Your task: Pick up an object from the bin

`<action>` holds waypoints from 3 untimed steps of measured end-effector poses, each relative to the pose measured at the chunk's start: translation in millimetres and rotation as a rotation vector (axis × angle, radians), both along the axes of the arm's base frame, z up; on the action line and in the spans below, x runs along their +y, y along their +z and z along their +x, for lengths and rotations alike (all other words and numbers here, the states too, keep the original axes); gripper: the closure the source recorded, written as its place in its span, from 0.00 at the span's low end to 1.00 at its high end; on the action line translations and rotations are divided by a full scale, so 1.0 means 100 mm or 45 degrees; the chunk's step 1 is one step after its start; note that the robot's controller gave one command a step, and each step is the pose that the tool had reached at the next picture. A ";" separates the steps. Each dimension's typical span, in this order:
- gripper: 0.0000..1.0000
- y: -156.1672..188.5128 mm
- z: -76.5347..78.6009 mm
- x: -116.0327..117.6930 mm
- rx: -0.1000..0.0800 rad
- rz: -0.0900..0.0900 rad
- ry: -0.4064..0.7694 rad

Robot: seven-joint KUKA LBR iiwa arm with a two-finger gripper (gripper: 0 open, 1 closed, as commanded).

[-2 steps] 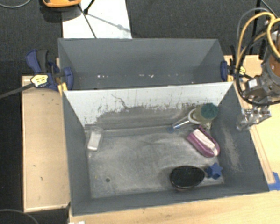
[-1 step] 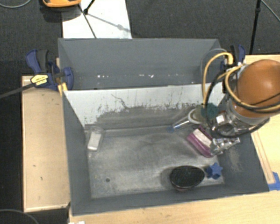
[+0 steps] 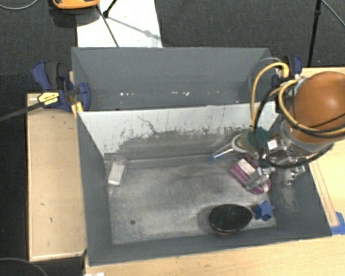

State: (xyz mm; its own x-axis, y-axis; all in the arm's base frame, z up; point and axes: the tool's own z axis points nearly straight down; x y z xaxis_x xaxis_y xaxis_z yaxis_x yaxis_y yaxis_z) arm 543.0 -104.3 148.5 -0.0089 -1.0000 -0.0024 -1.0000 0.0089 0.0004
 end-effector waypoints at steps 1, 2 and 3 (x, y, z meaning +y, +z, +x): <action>0.00 -0.75 -0.38 -0.03 -0.031 0.034 0.497; 1.00 -0.75 -0.38 -0.16 -0.023 0.010 0.482; 1.00 0.25 -0.55 -0.02 -0.009 -0.004 0.436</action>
Offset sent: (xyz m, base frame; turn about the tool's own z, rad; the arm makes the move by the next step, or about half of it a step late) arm -0.0425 -0.0233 -0.0785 -0.3781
